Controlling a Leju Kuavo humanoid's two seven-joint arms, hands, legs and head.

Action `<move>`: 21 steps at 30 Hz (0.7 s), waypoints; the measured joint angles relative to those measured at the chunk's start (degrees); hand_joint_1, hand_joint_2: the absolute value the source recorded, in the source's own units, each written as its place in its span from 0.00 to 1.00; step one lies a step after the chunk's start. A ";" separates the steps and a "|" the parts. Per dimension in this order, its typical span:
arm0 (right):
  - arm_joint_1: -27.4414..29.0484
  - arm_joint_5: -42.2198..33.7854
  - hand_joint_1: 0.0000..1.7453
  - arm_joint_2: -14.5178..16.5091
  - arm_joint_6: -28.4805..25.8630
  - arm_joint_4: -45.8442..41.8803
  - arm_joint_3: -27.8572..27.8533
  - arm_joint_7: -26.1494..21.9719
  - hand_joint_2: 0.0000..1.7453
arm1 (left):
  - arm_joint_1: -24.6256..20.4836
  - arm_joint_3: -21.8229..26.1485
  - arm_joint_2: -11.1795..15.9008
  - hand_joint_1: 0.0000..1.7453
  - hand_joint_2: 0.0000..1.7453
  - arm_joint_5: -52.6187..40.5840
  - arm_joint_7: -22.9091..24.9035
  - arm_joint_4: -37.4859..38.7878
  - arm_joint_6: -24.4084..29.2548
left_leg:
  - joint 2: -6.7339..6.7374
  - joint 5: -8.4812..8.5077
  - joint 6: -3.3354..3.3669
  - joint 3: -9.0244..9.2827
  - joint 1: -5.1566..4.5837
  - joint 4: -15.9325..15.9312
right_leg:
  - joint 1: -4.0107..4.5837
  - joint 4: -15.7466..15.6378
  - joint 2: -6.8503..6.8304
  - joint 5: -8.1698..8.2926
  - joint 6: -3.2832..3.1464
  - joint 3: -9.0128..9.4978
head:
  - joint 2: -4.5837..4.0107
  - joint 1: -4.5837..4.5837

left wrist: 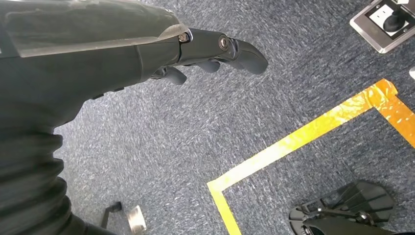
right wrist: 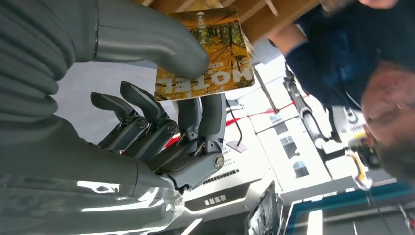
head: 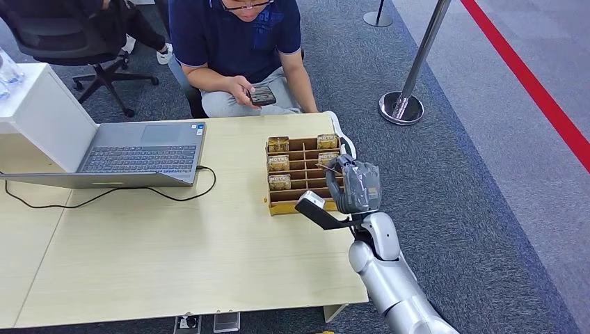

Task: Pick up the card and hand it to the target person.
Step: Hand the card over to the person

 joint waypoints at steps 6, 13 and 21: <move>0.98 -3.58 1.00 0.30 -0.09 -5.74 1.02 -2.88 1.00 | -0.02 -0.28 -0.03 0.00 1.00 0.39 0.00 0.00 -0.18 | 0.00 0.00 0.00 0.00 0.00 0.00 | 0.00 0.00 0.00 0.00 0.00 0.00 | 0.00 -0.01; 0.20 -16.18 1.00 0.59 0.48 -8.03 3.60 -12.97 1.00 | -0.53 -0.96 -0.06 0.00 1.00 0.49 -0.02 0.00 -0.74 | 0.00 0.01 -0.01 0.00 0.00 0.00 | 0.00 0.01 0.00 0.00 0.00 0.01 | 0.00 0.02; -5.26 -21.03 1.00 3.76 1.63 -2.92 6.43 -16.88 1.00 | -1.90 -1.99 -0.24 0.00 1.00 -0.16 0.36 0.00 -0.52 | 0.01 0.03 0.00 0.00 0.00 -0.01 | 0.00 0.05 0.01 0.01 -0.01 0.01 | 0.00 -0.07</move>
